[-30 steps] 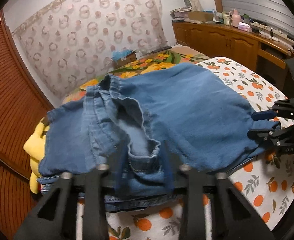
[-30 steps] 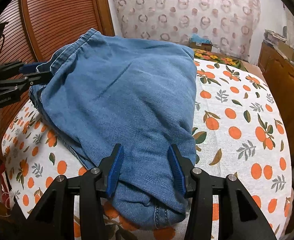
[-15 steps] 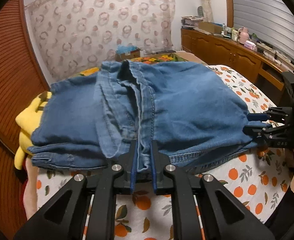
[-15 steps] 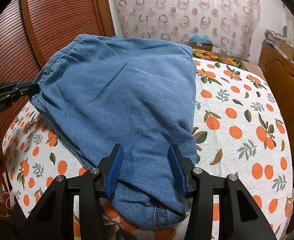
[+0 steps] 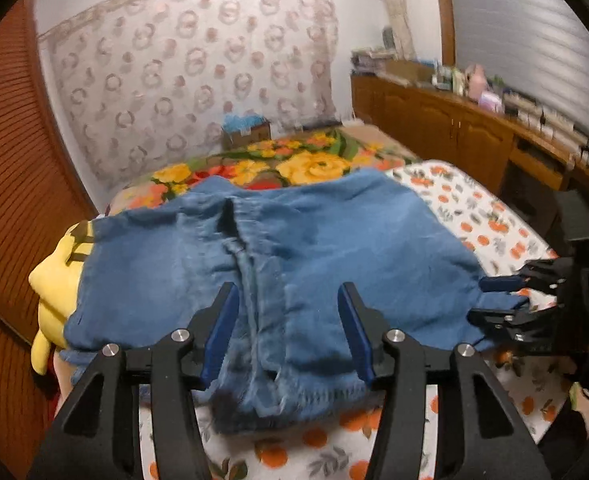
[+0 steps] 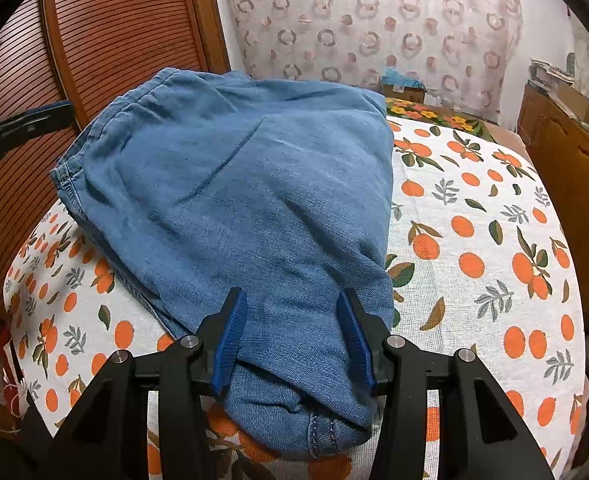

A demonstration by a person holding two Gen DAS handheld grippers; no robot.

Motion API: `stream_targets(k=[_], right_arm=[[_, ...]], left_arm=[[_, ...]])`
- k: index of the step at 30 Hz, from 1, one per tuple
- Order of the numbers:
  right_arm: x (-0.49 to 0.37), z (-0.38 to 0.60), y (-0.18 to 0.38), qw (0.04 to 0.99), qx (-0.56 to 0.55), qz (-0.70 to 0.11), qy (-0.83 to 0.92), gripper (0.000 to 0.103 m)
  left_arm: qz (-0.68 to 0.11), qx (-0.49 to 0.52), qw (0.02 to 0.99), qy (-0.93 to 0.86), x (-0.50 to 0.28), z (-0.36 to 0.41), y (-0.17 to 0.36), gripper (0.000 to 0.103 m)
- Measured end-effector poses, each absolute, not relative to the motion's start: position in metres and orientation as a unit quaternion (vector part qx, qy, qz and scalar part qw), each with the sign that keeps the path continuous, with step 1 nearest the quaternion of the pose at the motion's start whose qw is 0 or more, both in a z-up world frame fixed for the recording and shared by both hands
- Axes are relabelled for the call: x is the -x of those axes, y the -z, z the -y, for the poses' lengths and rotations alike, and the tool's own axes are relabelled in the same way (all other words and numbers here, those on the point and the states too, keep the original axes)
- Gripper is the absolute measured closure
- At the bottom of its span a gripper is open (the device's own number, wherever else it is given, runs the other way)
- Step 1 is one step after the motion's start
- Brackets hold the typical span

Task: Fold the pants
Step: 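Grasp the folded jeans with the left tool and lift it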

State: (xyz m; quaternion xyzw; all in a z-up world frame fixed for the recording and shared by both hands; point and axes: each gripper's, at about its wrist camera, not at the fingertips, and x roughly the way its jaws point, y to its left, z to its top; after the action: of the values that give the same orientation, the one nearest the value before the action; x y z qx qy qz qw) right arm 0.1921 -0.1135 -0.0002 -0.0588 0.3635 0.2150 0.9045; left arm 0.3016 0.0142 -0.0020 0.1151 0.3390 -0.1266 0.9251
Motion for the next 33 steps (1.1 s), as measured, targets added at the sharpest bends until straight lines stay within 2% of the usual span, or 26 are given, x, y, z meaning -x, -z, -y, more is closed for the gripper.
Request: stream_targets(k=[5,8,17,24,26,28,33], right_arm=[[-0.191,0.113,0.0,0.905,0.06,-0.363,-0.214,0.053],[-0.191,0.114,0.001,0.905,0.059,-0.362,-0.215,0.053],[-0.192,0.115,0.001,0.905,0.056,-0.363,-0.215,0.053],[-0.192,0.117,0.0,0.904,0.056,-0.363,-0.216,0.053],[-0.19,0.118,-0.003,0.906,0.059,-0.359,-0.217,0.053],[-0.188,0.119,-0.007,0.905,0.061,-0.359,-0.219,0.053],[-0.186,0.121,-0.034,0.914,0.074,-0.332,-0.222,0.05]], left_arm=[[-0.366,-0.186,0.91,0.061,-0.332,-0.006,0.026,0.051],[-0.376,-0.189,0.906,0.04,-0.342,-0.026,0.039,0.051],[-0.379,-0.099,0.918,0.067,-0.347,-0.052,0.034,0.05],[-0.362,-0.041,0.926,0.098,-0.366,-0.058,0.004,0.048],[-0.354,-0.039,0.929,0.1,-0.368,-0.057,-0.003,0.042],[-0.344,-0.035,0.932,0.108,-0.37,-0.055,-0.01,0.033],[-0.359,-0.068,0.926,0.092,-0.394,-0.042,-0.006,0.029]])
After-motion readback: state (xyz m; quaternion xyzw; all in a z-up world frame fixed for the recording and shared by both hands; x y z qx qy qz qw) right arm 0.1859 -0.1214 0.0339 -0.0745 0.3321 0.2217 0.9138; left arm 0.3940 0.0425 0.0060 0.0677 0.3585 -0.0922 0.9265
